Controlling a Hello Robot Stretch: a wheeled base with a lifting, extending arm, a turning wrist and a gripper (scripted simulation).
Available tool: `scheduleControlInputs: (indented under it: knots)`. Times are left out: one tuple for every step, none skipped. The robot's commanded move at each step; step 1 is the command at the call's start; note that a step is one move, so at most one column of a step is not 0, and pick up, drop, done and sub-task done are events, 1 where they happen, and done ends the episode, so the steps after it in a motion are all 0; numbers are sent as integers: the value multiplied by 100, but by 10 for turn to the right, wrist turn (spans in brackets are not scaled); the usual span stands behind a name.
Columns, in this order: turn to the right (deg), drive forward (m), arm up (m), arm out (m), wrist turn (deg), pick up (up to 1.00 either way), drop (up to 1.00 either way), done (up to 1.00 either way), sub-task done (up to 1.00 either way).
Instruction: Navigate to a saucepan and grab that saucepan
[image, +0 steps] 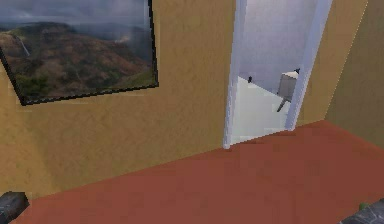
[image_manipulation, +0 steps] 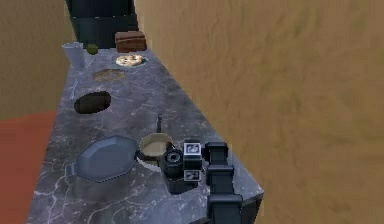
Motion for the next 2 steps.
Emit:
scheduleControlInputs:
  knots:
    - [0,0,10,0,0,0,0,0,0]
    - [0,0,0,0,0,0,0,100,0]
